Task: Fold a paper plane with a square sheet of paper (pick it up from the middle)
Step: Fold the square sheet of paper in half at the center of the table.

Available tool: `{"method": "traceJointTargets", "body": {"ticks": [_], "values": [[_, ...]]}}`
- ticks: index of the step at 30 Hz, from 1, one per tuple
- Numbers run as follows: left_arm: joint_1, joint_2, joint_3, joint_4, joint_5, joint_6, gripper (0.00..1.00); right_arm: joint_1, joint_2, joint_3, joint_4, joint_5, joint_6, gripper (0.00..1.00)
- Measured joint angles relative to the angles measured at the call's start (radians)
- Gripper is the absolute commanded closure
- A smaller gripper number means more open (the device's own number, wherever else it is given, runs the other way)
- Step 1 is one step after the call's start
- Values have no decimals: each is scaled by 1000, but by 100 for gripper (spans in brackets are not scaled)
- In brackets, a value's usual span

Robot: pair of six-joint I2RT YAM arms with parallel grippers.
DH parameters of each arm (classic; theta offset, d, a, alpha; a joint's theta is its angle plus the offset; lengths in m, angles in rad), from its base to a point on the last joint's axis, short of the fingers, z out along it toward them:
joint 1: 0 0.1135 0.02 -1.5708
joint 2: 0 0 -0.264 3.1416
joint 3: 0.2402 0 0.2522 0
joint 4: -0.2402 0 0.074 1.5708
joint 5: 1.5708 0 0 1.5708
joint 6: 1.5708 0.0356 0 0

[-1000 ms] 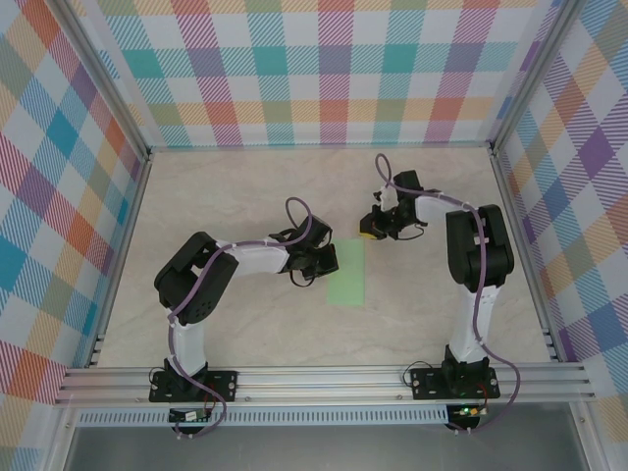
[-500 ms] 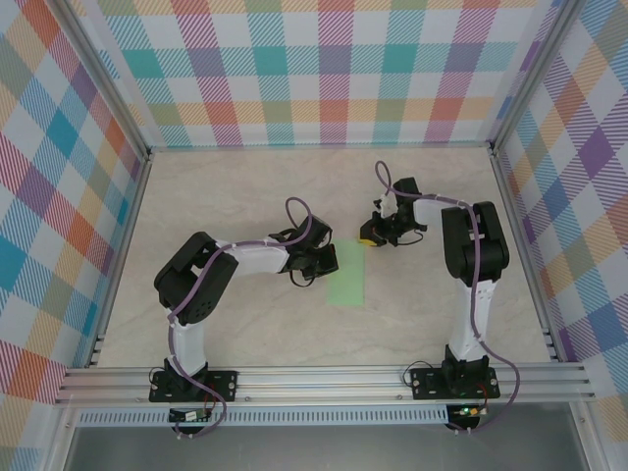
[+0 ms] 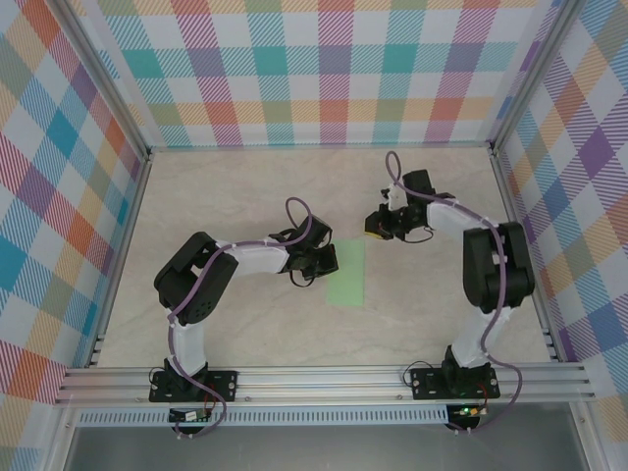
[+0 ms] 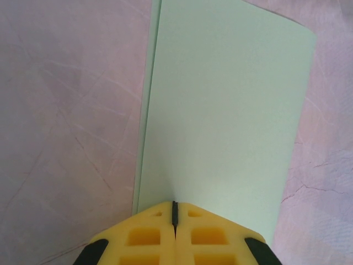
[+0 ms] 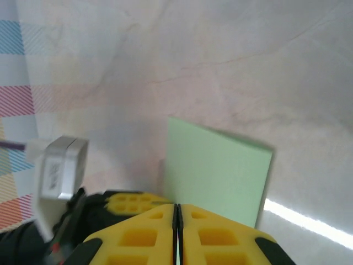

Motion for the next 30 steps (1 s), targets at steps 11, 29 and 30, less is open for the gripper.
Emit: {"method": "traceJointTargets", "body": {"ticks": [11,29,30], "values": [[0,0,0,0,0,0,100,189,-192,-433,129,-3,145,89],[0,0,0,0,2,0,100,217,-205,-537,214,54,182,88],[0,0,0,0,2,0,100,221,-218,-537,201,57,181,88]]}}
